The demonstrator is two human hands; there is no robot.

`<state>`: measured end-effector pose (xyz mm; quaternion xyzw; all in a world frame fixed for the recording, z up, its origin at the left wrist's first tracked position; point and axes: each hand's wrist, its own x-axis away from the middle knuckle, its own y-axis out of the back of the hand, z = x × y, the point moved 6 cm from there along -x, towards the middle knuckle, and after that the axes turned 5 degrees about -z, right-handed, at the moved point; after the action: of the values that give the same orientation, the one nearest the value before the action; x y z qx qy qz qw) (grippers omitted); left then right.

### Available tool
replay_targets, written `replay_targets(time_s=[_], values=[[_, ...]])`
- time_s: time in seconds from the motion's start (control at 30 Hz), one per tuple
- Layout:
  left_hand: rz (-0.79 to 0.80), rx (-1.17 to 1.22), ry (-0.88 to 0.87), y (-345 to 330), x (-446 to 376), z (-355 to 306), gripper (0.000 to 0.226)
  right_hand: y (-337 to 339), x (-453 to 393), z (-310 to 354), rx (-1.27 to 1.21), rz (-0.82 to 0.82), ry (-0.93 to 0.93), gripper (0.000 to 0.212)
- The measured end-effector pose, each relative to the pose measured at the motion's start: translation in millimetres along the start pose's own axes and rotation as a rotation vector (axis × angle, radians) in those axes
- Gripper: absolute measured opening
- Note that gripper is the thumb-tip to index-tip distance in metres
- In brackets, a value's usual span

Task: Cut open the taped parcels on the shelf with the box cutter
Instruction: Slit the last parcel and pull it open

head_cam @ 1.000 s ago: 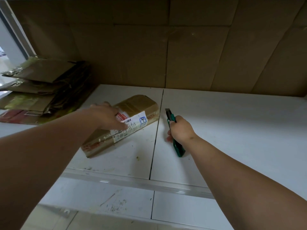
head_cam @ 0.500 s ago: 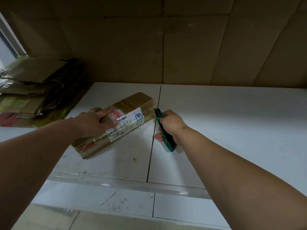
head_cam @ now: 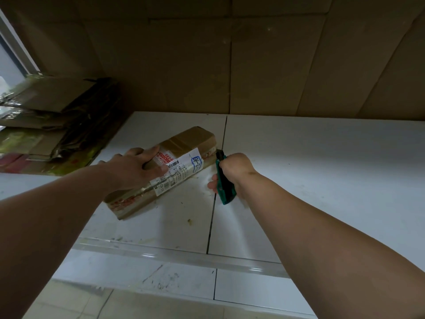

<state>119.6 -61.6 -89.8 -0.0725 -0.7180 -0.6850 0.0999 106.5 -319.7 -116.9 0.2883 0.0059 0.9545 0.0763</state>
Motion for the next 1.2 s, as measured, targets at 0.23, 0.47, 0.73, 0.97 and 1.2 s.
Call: replay_targets(time_s=[0.23,0.47,0.73,0.97,1.2], values=[[-0.018,-0.023,0.012,-0.3,0.7,-0.2,0.100,-9.5,6.6,1.3,-0.016,-0.014,0.100,0.017],[-0.018,0.009,0.038,-0.5,-0.2,-4.0,0.100,-19.3,17.4,-0.2,0.016,0.042,0.144,0.013],[-0.026,0.042,0.040,-1.5,-0.2,-6.8,0.091,-22.0,25.5,-4.3,-0.016,0.053,0.150,0.018],[0.004,0.068,0.045,1.1,1.6,-10.4,0.093,-23.3,29.3,-7.5,-0.002,0.052,0.145,0.015],[-0.018,0.034,0.033,0.9,1.5,-11.2,0.101,-26.9,27.8,-5.9,0.072,0.025,0.189,0.017]])
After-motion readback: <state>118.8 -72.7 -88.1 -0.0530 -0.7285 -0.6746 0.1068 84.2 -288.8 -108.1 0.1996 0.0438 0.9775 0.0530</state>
